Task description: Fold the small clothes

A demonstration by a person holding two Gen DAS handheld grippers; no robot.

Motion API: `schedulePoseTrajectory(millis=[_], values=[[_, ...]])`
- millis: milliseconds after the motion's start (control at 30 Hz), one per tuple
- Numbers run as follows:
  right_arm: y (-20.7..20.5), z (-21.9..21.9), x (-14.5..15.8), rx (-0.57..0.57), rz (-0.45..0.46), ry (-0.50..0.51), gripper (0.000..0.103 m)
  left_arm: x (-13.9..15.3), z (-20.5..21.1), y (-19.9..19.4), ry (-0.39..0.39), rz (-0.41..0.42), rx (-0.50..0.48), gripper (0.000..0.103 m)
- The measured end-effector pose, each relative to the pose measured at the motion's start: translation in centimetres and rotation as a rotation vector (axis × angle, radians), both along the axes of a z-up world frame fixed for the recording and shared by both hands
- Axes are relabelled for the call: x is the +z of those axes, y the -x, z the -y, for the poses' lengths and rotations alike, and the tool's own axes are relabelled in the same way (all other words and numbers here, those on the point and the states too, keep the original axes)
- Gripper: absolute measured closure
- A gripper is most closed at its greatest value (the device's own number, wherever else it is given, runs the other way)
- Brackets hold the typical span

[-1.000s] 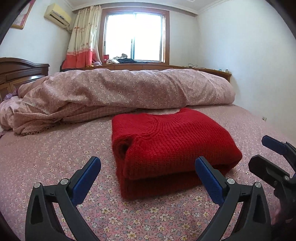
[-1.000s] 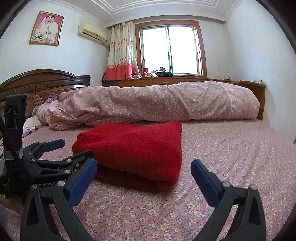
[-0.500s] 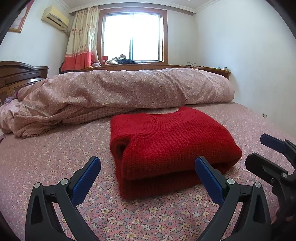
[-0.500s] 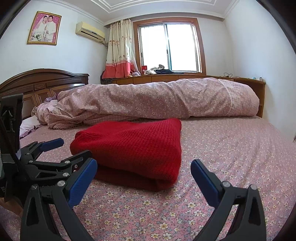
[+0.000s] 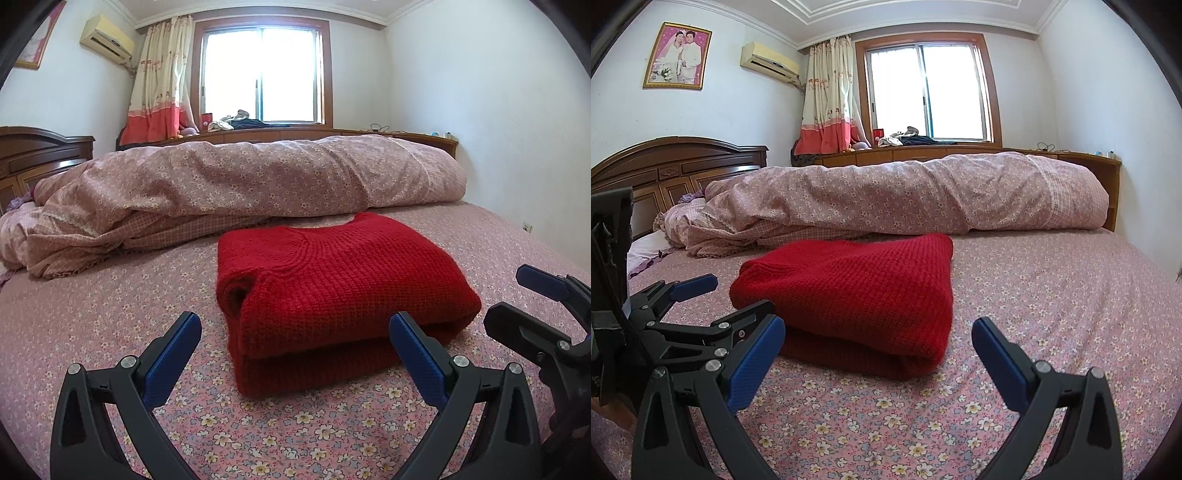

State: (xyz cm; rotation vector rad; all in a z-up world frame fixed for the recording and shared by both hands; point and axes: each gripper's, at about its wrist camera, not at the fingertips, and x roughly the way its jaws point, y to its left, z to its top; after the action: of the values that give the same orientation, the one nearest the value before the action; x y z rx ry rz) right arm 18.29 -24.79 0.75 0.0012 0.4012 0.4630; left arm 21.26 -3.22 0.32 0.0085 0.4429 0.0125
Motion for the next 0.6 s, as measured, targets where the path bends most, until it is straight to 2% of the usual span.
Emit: schedulePoseTrajectory(millis=[600], values=[[-0.06, 0.07, -0.27, -0.005, -0.007, -0.002, 0.0, 0.08, 0.52, 0.03, -0.014, -0.002, -0.009, 0.004]])
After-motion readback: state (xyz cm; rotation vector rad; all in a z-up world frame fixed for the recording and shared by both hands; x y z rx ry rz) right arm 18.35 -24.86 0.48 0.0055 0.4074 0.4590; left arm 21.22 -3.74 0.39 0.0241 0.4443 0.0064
